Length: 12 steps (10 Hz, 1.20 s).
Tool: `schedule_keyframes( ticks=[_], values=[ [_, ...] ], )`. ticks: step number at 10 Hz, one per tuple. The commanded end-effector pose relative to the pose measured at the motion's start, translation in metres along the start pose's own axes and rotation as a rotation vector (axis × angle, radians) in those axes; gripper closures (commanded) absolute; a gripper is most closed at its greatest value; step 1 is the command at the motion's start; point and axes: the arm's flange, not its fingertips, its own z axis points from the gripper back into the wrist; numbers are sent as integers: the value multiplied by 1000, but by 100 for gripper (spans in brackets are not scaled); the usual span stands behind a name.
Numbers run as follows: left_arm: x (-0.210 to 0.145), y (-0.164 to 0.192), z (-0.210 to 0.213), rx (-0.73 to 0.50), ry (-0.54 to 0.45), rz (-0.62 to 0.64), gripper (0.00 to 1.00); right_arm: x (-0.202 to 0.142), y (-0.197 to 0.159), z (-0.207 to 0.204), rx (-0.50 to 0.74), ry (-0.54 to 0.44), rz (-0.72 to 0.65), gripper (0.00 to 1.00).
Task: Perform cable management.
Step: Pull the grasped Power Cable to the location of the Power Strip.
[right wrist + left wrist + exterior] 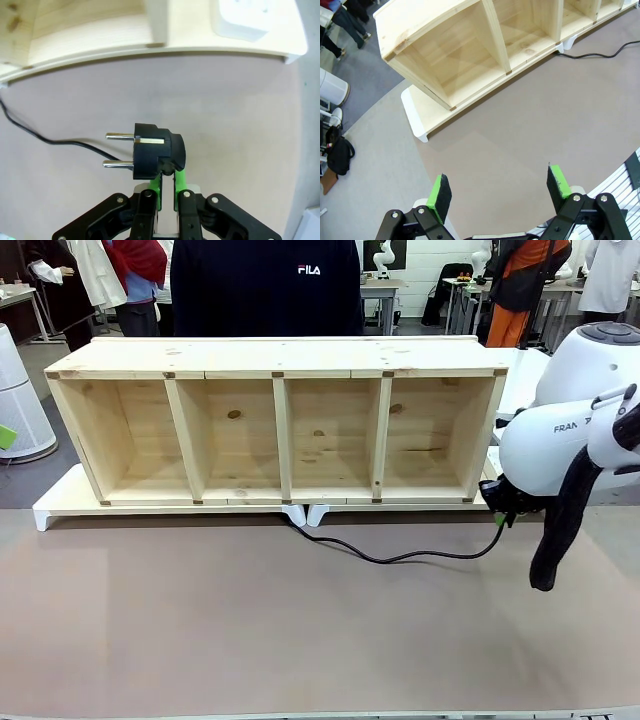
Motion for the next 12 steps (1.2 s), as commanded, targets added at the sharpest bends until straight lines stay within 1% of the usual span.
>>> schedule_keyframes(
  ticks=[1,5,9,11,12],
  values=[
    [0,1,1,0,-1,2,0,10,-17,-8,-96,-45,-79,86],
    [0,1,1,0,-1,2,0,38,-49,-6,-136,-120,-146,86],
    [0,1,1,0,-1,2,0,71,-82,17,-152,-183,-222,86],
    [0,1,1,0,-1,2,0,89,-91,26,-97,-209,-198,86],
    [0,1,1,0,-1,2,0,97,-90,25,-73,-223,-158,86]
  ],
)
